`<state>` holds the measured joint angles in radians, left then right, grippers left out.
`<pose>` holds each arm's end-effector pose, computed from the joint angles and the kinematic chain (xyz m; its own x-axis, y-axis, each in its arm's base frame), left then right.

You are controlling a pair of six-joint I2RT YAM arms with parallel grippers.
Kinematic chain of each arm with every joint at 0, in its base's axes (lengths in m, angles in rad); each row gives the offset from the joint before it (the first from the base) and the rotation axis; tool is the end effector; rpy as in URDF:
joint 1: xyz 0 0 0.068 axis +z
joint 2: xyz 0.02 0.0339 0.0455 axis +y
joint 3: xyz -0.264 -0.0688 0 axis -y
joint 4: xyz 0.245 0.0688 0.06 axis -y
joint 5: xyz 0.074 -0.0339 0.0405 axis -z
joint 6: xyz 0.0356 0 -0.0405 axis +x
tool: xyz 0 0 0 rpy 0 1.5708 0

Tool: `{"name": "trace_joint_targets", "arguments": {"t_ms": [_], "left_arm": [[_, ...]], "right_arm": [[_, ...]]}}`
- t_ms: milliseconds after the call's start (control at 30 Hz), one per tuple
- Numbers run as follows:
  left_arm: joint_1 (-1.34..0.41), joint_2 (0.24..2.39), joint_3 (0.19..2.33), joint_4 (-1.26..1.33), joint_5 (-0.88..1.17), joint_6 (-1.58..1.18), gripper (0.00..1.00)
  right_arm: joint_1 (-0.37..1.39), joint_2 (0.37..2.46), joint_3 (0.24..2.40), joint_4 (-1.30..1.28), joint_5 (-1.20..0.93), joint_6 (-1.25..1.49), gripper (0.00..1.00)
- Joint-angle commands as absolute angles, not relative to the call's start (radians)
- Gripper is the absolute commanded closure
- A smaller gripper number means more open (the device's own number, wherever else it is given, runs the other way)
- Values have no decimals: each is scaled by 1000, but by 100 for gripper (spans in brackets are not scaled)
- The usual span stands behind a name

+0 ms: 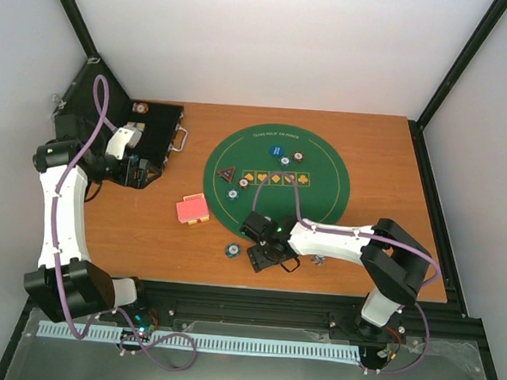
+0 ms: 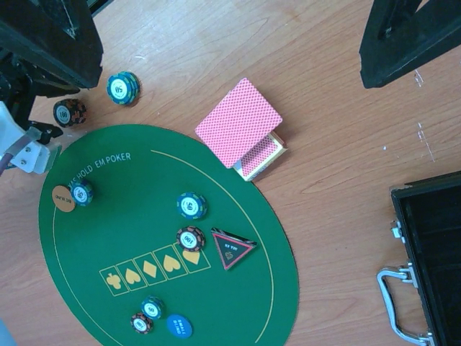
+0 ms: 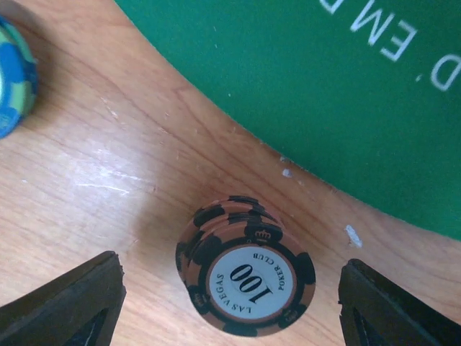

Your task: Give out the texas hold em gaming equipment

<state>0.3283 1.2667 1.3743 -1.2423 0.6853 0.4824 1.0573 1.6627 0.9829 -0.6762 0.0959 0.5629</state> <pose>0.2165 0.0499 0.3593 -0.7585 0.1211 -0.6403 0.4011 0.8612 -0.3122 0.1483 0.2560 0.1621 -0.8632 -0.4493 -0.2302 -0.4687 0.8827 0.0346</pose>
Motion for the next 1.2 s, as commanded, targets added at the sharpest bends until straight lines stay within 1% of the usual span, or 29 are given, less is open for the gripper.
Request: {"name": "trace_joint_targets", "arguments": {"t_ms": [0,267,467,733,833,1000,1167], "left_arm": [[330,1246,1410,-1270,710,472,0],[331,1241,1412,-1271,707,473,0],[330,1249,1410,-1271,714,475,0],[330,1240,1381,-1264,723,476,0],[330,1237,1376,-1274,736,491,0],[330,1233,1371,-1275,740,492,0],[330,1234,1373,-1274,736,491,0]], "right_arm": [[1066,1695,965,-627,92,577,21],[1064,1733,970,-611,92,565,27],[1060,1726,978,-626,101,563,40],[1059,1702,1005,-654,103,559,42],[1060,1691,1012,-661,107,556,48],[1059,1691,1013,-668,112,556,54],[1059,1705,1005,-671,121,552,53]]}}
